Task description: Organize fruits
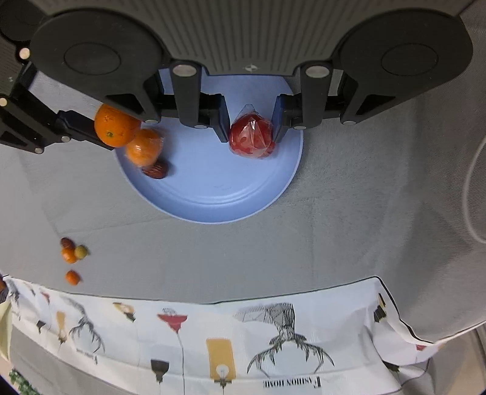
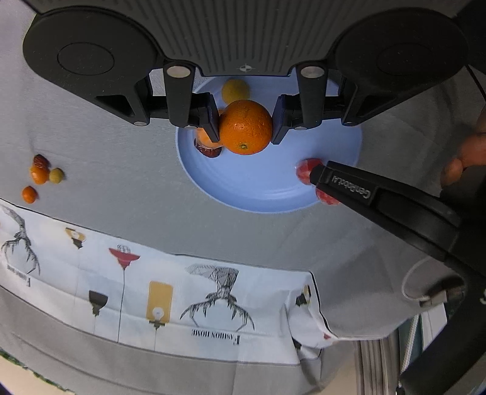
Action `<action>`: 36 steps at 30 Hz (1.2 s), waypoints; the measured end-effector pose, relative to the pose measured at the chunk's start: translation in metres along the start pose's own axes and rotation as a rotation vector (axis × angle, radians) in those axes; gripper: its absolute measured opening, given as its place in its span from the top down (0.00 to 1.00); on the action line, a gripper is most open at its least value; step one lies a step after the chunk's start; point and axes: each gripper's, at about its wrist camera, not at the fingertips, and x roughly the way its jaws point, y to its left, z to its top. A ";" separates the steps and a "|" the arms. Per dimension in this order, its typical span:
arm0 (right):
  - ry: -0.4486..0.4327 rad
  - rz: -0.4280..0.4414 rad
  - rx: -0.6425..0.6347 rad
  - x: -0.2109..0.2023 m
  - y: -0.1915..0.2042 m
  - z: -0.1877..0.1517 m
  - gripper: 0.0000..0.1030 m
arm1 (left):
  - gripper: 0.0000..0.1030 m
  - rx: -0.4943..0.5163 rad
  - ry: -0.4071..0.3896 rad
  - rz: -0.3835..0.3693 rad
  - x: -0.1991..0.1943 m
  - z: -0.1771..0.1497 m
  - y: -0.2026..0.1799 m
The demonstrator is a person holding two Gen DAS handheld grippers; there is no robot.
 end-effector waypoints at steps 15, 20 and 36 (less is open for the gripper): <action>0.068 -0.006 0.125 -0.039 -0.013 -0.009 0.08 | 0.00 -0.076 -0.015 0.081 -0.064 -0.020 0.017; 0.066 0.022 0.175 -0.095 0.004 -0.026 0.05 | 0.00 -0.107 0.043 0.106 -0.103 -0.065 0.014; -0.218 -0.025 0.000 -0.209 0.048 -0.037 0.03 | 0.00 -0.091 -0.144 0.128 -0.210 -0.126 -0.011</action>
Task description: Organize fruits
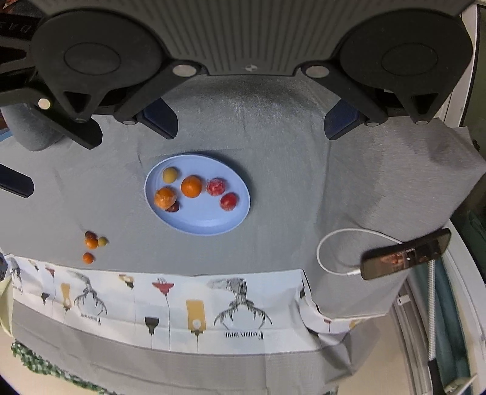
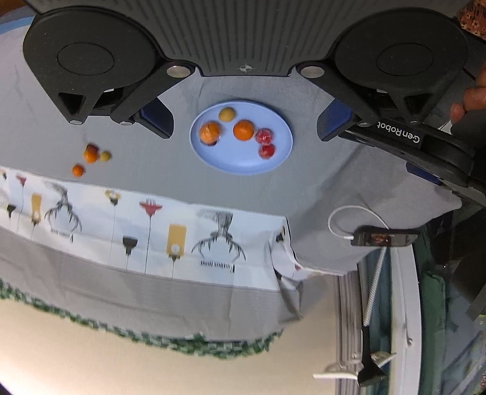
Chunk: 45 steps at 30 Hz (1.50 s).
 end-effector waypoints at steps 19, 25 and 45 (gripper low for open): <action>-0.052 0.012 -0.028 -0.019 0.006 0.000 0.03 | 0.00 -0.007 -0.045 0.022 -0.020 0.002 0.006; -0.040 0.016 -0.015 -0.013 0.003 -0.002 0.03 | 0.00 0.001 -0.030 0.023 -0.014 0.003 0.004; 0.103 -0.178 0.341 0.077 -0.111 -0.023 0.01 | 0.00 0.011 0.131 -0.011 0.071 0.065 -0.039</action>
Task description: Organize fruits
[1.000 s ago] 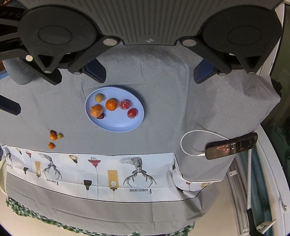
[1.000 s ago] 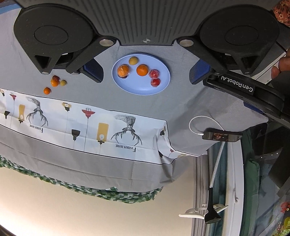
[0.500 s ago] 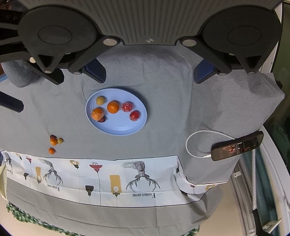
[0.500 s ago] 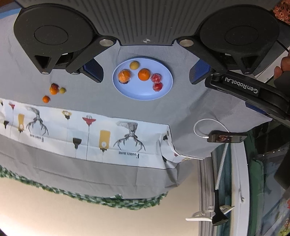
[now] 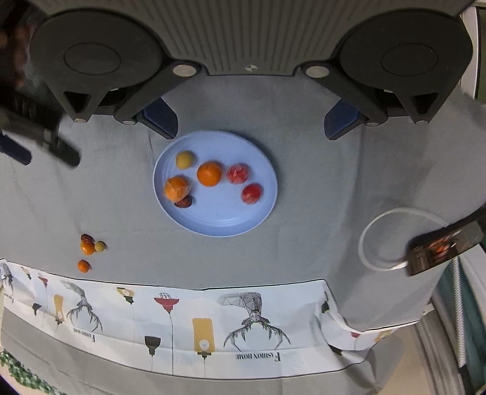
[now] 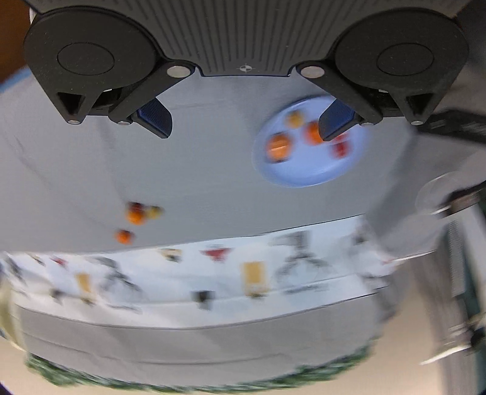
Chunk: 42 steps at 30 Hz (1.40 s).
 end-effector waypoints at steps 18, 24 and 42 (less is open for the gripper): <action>0.000 -0.385 0.121 0.302 -0.156 0.068 0.01 | 0.00 0.171 0.045 0.018 0.115 0.113 -0.113; -0.015 -0.408 0.106 0.300 -0.169 0.075 0.12 | 0.00 0.185 -0.039 -0.045 0.149 0.145 -0.167; -0.016 -0.521 0.212 0.267 -0.242 0.065 0.18 | 0.18 0.604 -0.074 -0.393 0.303 0.196 -0.339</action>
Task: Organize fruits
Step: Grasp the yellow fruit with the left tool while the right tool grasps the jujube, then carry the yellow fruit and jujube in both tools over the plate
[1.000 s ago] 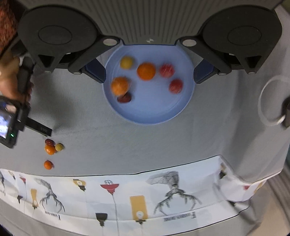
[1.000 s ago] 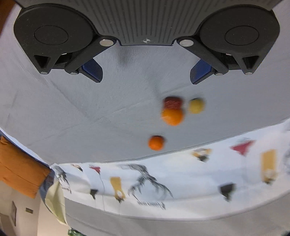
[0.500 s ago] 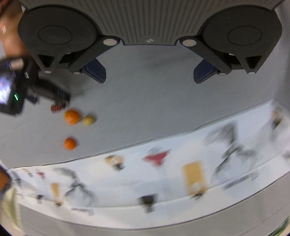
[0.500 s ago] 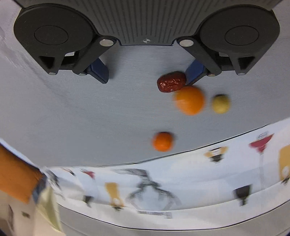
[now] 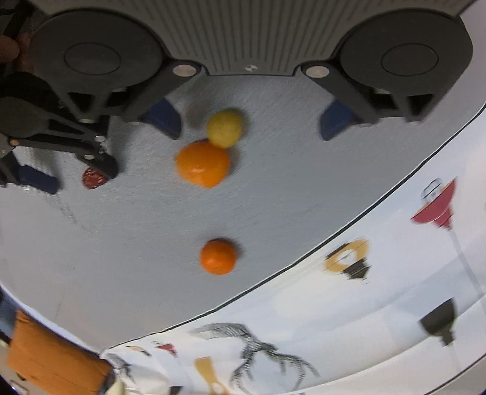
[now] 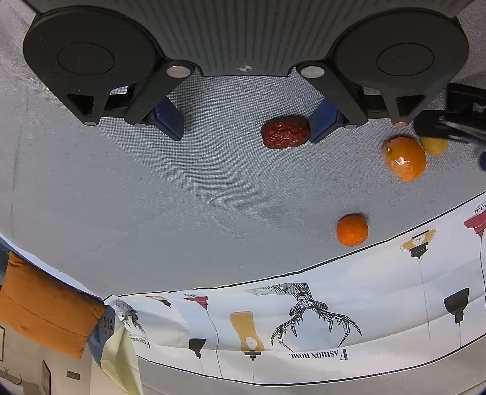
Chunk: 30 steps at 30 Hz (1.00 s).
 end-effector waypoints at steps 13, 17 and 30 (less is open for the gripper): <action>-0.080 -0.034 0.109 -0.021 -0.016 0.016 0.67 | 0.75 -0.146 -0.011 0.058 -0.083 -0.025 -0.003; -0.085 -0.077 0.129 -0.032 -0.027 0.016 0.67 | 0.75 -0.260 0.007 0.129 -0.163 -0.061 0.001; -0.186 0.255 0.022 -0.280 -0.039 -0.036 0.67 | 0.75 -0.410 0.030 0.303 -0.394 -0.222 -0.002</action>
